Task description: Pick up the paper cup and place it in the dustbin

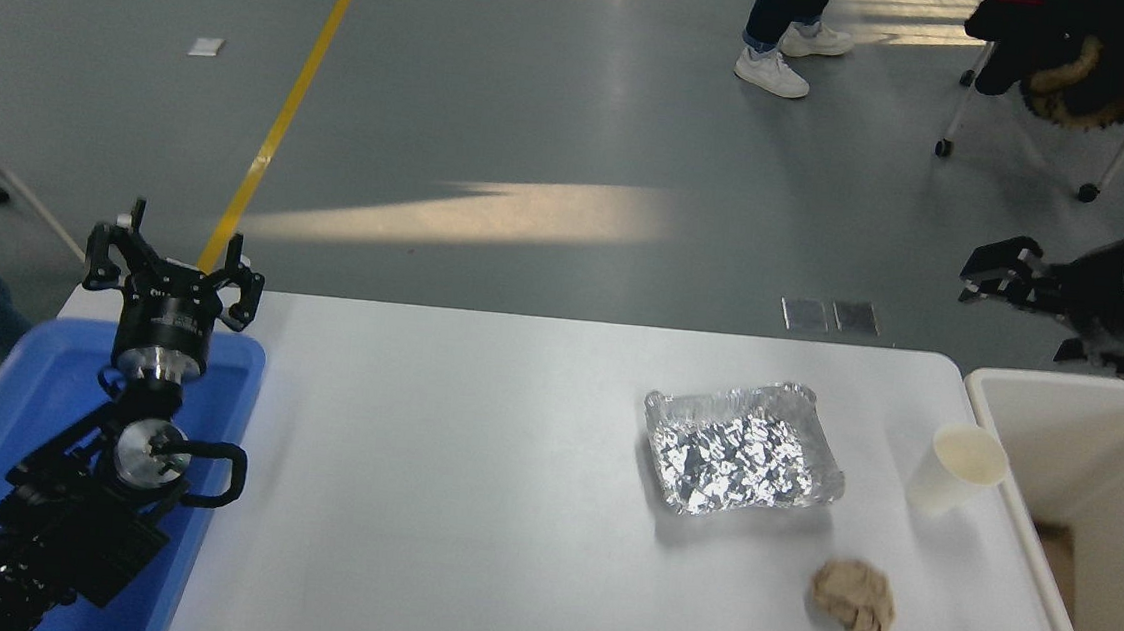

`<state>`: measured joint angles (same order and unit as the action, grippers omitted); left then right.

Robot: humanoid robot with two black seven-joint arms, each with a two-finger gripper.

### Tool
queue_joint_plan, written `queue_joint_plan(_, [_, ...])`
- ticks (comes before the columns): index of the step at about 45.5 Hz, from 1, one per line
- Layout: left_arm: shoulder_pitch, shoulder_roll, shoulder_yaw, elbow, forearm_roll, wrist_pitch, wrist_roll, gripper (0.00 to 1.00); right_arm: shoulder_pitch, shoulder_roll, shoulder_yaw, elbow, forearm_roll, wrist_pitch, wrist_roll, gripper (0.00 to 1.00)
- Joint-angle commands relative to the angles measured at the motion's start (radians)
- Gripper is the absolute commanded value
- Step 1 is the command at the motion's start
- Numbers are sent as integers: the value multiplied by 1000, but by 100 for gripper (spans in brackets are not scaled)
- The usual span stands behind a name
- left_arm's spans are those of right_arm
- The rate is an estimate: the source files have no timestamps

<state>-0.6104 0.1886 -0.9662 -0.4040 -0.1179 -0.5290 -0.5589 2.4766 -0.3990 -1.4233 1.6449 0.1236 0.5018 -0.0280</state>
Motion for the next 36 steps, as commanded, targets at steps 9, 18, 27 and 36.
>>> queue_joint_plan(9, [0,0,0,1,0,1,-1,99,397,31,1,95,-7,284,-1,100])
queue_joint_plan(18, [1,0,0,1,0,1,-1,99,230,29,-26,67,-24,284,-6,100])
queue_joint_plan(27, [1,0,0,1,0,1,-1,99,-102,3,-72,9,-28,-66,-6,100])
queue_joint_plan(36, [0,0,0,1,0,1,-1,99,-514,3,10,-238,-24,-295,-6,100])
